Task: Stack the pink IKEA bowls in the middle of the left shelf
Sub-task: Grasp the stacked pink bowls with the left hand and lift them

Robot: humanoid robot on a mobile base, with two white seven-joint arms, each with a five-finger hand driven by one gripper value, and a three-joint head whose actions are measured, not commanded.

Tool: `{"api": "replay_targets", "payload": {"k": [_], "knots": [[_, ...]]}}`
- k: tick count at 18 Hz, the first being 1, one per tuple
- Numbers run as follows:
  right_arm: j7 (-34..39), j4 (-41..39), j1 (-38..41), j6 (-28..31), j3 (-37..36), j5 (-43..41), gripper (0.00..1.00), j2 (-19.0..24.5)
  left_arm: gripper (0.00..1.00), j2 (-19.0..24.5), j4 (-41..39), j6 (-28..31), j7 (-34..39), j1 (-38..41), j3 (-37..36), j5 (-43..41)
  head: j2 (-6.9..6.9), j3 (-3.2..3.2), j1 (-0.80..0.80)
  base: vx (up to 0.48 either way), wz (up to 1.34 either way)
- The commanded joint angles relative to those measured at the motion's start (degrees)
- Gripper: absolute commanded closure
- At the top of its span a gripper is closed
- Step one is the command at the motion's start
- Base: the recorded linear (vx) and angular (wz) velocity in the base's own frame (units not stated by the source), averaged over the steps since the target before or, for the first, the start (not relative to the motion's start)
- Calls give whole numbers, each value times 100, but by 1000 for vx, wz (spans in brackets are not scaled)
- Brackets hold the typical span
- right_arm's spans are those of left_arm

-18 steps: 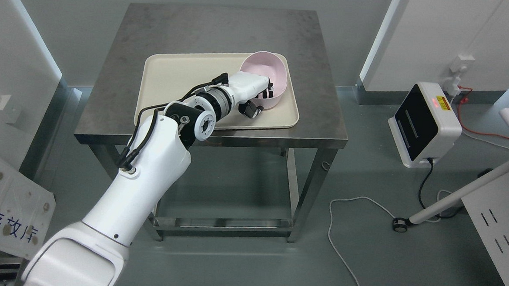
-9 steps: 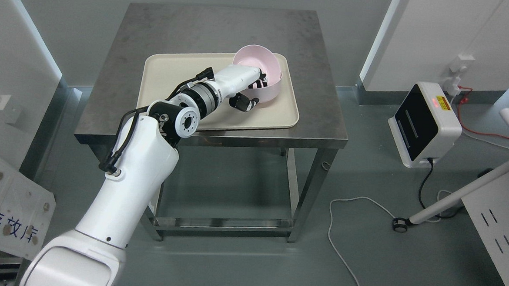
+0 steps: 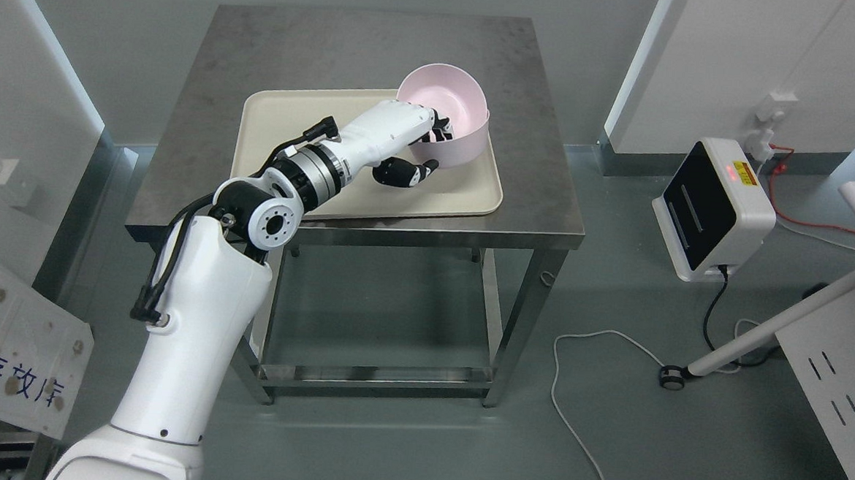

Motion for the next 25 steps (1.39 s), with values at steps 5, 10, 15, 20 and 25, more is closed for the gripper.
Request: {"api": "replay_targets", "payload": {"k": [5,10,15,20,25], "knots": [[36,0,0,2,-53,44,0,-100,95,100,-1313,-1393,9,688,1508,24,0,0,0,0,0],[36,0,0,2,-53,44,0,-100,94,100,-1322,-2185,-61,820,1983,33,0,0,0,0,0],[36,0,0,2,-53,44,0,-100,94,100,-1322,-2185,-369,1014,2229,428,0,0,0,0,0],[36,0,0,2,-53,44,0,-100,94,100,-1348,-2185,-369,1145,2326,569,0,0,0,-17,0],[45,0,0,2,-53,44,0,-100,94,100,-1357,-2185,-369,1163,2406,622,0,0,0,-40,7]]}}
